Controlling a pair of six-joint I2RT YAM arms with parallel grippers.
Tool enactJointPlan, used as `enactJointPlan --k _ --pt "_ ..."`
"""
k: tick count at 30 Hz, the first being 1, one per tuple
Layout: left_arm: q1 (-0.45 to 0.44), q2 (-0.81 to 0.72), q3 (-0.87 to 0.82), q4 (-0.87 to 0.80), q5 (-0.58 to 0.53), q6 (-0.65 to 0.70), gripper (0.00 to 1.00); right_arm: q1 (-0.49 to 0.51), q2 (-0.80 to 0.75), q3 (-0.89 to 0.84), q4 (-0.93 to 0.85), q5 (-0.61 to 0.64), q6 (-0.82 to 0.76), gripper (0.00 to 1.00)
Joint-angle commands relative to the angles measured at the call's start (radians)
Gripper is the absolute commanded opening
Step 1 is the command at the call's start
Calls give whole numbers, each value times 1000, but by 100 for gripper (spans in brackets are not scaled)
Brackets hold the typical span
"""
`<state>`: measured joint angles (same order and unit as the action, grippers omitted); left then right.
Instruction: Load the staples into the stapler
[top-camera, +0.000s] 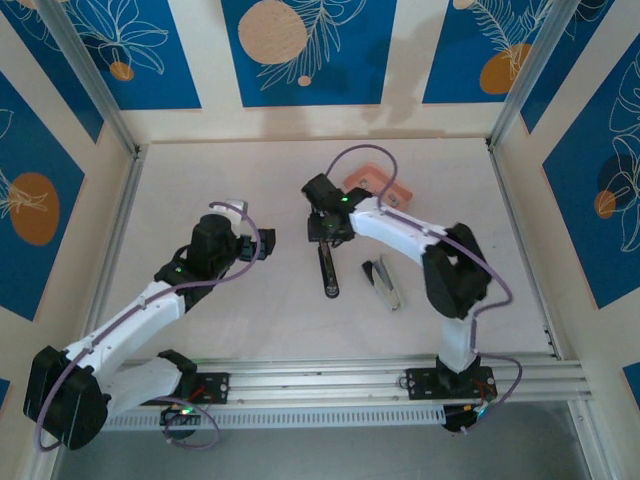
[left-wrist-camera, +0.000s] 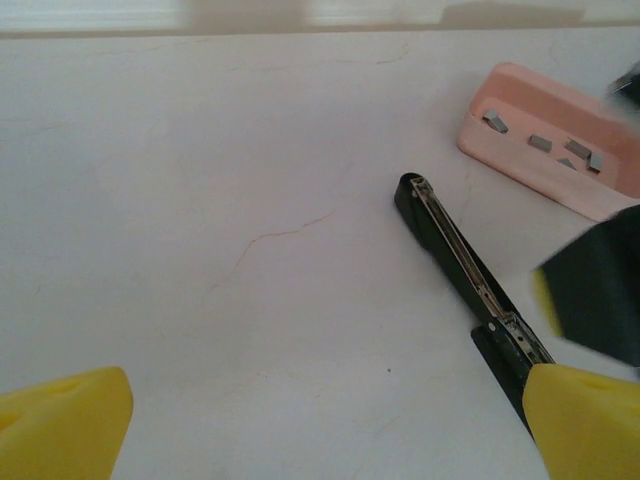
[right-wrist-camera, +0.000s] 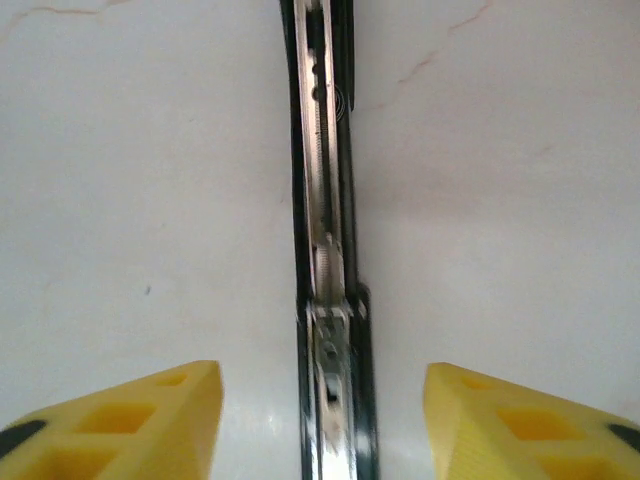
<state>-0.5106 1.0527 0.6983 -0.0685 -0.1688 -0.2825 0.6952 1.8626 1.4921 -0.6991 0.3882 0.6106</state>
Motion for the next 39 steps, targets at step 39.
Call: enactJointPlan --k 39 --pt "11 82 32 73 239 -2 91 -191 -166 -482 -195 -152 -198 79"
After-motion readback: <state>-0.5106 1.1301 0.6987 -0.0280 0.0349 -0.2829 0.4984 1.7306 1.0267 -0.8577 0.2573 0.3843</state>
